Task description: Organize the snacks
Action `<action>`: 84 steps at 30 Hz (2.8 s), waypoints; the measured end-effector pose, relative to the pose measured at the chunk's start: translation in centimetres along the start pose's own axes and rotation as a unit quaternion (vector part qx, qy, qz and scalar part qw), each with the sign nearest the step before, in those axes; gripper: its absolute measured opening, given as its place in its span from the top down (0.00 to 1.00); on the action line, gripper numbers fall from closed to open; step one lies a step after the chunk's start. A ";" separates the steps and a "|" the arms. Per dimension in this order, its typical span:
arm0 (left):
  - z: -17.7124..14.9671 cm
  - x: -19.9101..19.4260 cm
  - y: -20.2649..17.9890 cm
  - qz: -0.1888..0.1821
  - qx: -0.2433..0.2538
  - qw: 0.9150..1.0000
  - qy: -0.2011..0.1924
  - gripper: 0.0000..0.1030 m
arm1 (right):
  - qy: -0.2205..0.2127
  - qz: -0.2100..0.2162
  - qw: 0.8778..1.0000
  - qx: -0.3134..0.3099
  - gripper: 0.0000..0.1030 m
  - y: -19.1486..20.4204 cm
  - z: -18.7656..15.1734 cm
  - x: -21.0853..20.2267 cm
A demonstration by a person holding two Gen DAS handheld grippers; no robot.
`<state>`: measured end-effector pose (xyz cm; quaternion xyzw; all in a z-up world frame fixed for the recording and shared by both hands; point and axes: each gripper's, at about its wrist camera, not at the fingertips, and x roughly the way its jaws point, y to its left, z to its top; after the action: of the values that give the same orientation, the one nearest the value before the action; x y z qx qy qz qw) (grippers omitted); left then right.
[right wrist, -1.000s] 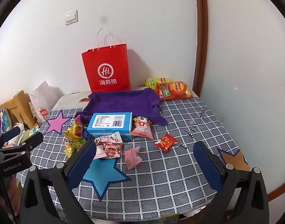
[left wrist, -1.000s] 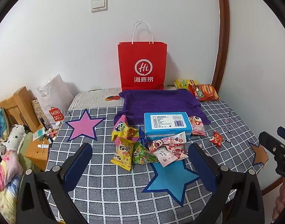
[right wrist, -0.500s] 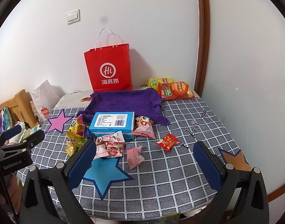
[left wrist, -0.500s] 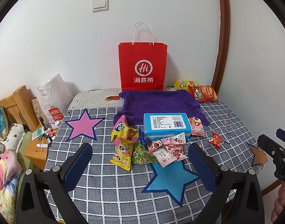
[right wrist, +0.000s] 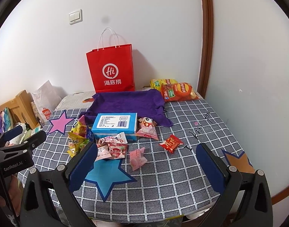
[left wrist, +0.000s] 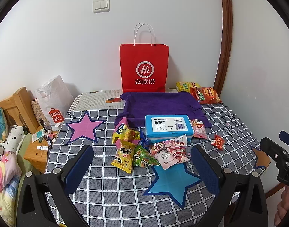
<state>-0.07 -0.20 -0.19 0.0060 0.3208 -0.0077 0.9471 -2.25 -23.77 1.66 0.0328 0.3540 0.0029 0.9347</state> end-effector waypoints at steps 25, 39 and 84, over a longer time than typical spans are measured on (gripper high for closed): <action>-0.1 -0.4 -0.3 -0.005 -0.002 1.000 -0.005 0.00 | -0.001 0.002 1.000 -0.001 0.01 0.1 -0.2 -0.1; 0.1 -0.7 0.5 -0.008 -0.006 1.000 -0.008 0.00 | -0.002 0.003 1.000 -0.006 0.01 0.5 0.0 -0.1; -1.9 10.5 4.1 -0.009 -0.028 0.996 0.082 0.01 | 0.081 -0.006 0.997 0.006 0.09 -2.5 -3.7 11.0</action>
<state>7.20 3.86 -8.01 -0.0228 0.3974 -0.0063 0.9174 3.52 -25.74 -8.52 0.0363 0.4289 -0.0022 0.9026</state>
